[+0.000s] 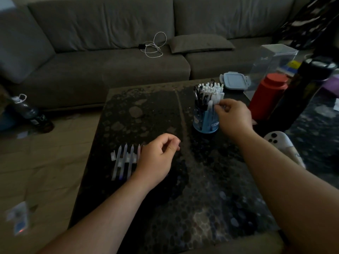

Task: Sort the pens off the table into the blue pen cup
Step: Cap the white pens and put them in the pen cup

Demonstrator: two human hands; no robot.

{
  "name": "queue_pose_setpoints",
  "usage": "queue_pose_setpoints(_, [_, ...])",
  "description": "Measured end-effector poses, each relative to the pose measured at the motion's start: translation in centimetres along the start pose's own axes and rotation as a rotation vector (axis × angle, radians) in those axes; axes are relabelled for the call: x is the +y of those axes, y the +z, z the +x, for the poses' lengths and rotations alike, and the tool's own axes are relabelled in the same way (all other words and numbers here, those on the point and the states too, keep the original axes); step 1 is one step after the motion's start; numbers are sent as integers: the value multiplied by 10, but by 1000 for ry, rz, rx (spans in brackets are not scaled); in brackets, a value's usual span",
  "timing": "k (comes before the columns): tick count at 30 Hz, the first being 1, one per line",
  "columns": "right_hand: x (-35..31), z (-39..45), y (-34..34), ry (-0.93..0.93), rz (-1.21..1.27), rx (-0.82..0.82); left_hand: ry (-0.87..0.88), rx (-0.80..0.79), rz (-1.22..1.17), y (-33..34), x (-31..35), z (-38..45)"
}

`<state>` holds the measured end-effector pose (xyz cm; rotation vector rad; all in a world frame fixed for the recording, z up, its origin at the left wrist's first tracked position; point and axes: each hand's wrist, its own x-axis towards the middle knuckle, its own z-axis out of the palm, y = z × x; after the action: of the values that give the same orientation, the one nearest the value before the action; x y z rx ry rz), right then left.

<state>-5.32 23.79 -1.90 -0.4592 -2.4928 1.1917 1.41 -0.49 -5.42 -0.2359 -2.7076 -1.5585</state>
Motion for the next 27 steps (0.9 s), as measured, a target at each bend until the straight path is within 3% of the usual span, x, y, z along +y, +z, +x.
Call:
queue_pose_setpoints(6, [0,-9,2,-2,18,-60,31,-8,30,-5,0,0])
queue_pose_setpoints(11, [-18,-29,1,-168,-6,153,-8,127,89,-20,-9,12])
queue_pose_setpoints(14, [-39,-55,15,-404,-72,-49,-82,266,113,-41,-19,24])
queue_pose_setpoints(17, [-48,-82,46,-515,-153,-428,-192,397,123,-66,-29,29])
queue_pose_setpoints(20, [-46,-108,80,-633,-312,-695,-292,282,260,-77,-42,26])
queue_pose_setpoints(24, [-42,-129,104,-707,-381,-842,-366,75,481,-76,-52,22])
queue_pose_setpoints(27, [-42,-131,108,-692,-410,-781,-342,13,618,-75,-47,21])
